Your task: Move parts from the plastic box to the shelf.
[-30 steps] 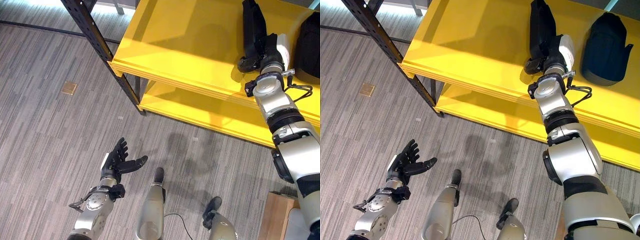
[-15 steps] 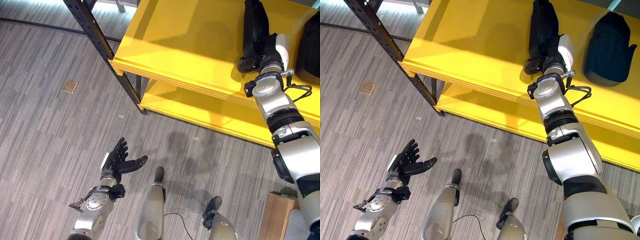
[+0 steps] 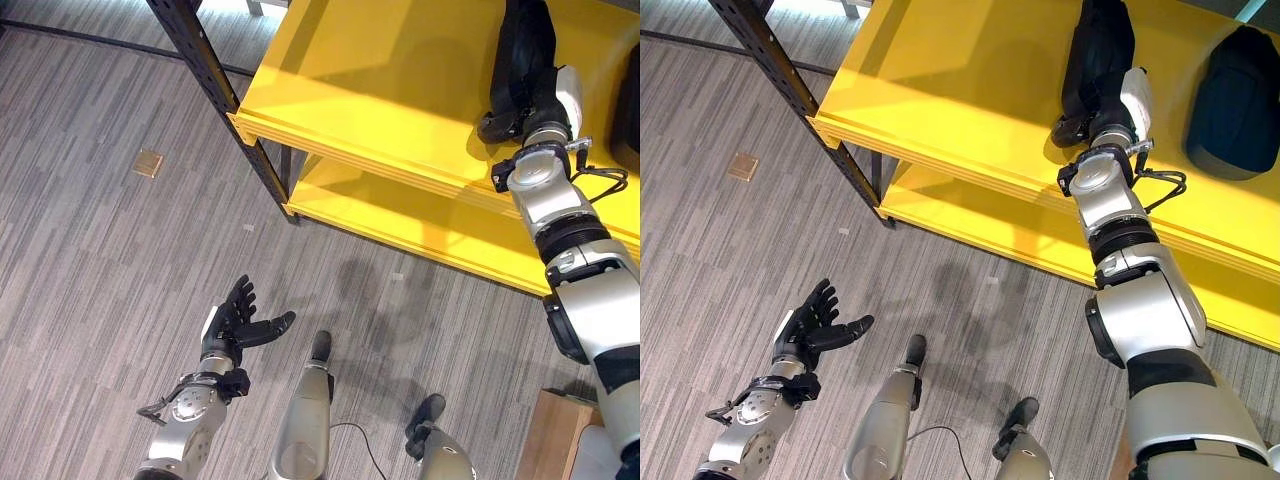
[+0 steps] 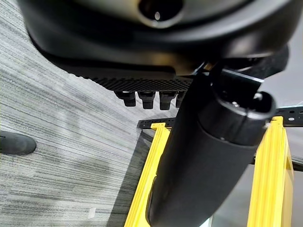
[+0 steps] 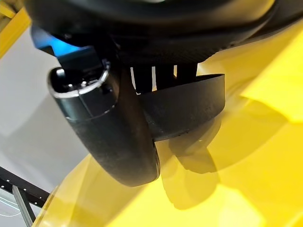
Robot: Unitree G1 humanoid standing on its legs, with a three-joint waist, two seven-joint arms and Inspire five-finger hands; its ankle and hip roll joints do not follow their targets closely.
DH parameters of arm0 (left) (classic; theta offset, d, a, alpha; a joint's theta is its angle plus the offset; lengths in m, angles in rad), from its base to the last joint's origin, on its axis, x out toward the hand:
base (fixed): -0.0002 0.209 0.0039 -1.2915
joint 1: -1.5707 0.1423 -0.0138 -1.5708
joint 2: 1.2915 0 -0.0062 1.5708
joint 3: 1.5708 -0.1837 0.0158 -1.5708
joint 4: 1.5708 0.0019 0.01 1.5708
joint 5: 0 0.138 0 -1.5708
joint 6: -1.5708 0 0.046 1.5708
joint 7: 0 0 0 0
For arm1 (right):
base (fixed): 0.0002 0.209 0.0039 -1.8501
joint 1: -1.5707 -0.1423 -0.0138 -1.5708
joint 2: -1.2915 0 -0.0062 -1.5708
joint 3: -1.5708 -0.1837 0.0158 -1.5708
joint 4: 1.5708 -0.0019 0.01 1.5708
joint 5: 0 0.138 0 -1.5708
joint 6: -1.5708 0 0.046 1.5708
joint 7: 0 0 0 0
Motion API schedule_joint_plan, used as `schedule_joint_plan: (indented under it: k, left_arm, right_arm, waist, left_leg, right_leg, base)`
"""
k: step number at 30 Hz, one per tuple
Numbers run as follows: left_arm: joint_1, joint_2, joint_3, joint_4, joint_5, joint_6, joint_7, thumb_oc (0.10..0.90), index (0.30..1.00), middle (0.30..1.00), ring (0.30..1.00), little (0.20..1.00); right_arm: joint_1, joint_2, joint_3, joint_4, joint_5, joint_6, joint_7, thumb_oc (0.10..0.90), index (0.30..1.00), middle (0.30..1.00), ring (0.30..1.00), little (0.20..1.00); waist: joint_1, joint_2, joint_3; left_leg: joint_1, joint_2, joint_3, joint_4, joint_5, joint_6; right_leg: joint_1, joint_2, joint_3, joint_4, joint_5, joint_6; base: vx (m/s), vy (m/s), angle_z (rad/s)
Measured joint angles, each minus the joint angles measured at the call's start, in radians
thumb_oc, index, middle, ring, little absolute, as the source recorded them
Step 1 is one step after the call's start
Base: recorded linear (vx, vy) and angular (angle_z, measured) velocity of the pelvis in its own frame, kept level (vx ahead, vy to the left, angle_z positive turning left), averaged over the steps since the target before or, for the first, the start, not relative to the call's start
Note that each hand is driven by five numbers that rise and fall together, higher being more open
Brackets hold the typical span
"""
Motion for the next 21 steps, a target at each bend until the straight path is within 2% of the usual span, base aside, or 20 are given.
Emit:
schedule_joint_plan:
  k: [5, 6, 7, 21]
  left_arm:
    - [0.002, 0.000, 0.000, -0.001, -0.009, -0.008, 0.000, 0.900, 1.000, 1.000, 1.000, 1.000]
    - [0.002, 0.000, 0.000, -0.001, -0.024, -0.008, 0.000, 0.900, 1.000, 1.000, 1.000, 1.000]
    - [0.003, 0.000, 0.000, -0.001, -0.035, -0.008, 0.000, 0.900, 1.000, 1.000, 1.000, 1.000]
    - [0.002, 0.001, 0.000, -0.001, -0.035, -0.008, 0.001, 0.900, 1.000, 1.000, 1.000, 1.000]
  right_arm:
    - [-0.016, -0.001, 0.005, 0.006, 0.000, 0.003, 0.000, 0.400, 0.300, 0.300, 0.300, 0.300]
    - [-0.016, -0.001, 0.005, 0.006, 0.000, 0.003, 0.000, 0.620, 0.607, 0.607, 0.607, 0.607]
    - [-0.016, -0.001, 0.005, 0.006, 0.000, 0.003, 0.000, 0.900, 1.000, 1.000, 1.000, 1.000]
    - [-0.033, 0.000, 0.004, 0.042, 0.042, 0.003, 0.009, 0.900, 1.000, 1.000, 1.000, 1.000]
  waist:
    - [0.002, 0.000, 0.000]
    - [0.002, 0.000, 0.000]
    - [0.003, 0.000, 0.000]
    - [0.002, 0.000, 0.000]
  left_leg:
    - [-0.007, -0.002, -0.006, 0.000, 0.000, 0.000]
    - [-0.007, -0.002, -0.007, 0.000, 0.000, 0.000]
    - [-0.007, -0.002, -0.007, 0.000, 0.000, 0.000]
    - [-0.011, -0.004, -0.007, 0.000, 0.000, 0.000]
  right_leg:
    - [0.000, 0.000, -0.008, -0.003, 0.000, 0.000]
    - [0.000, 0.000, -0.009, -0.004, 0.000, 0.000]
    - [0.000, 0.000, -0.009, -0.004, 0.000, 0.000]
    - [-0.004, -0.001, -0.008, -0.005, 0.000, 0.000]
  base:
    - [0.02, -0.006, 0.04]
    - [0.00, 0.000, 0.00]
    - [0.00, 0.000, 0.00]
    - [0.00, 0.000, 0.00]
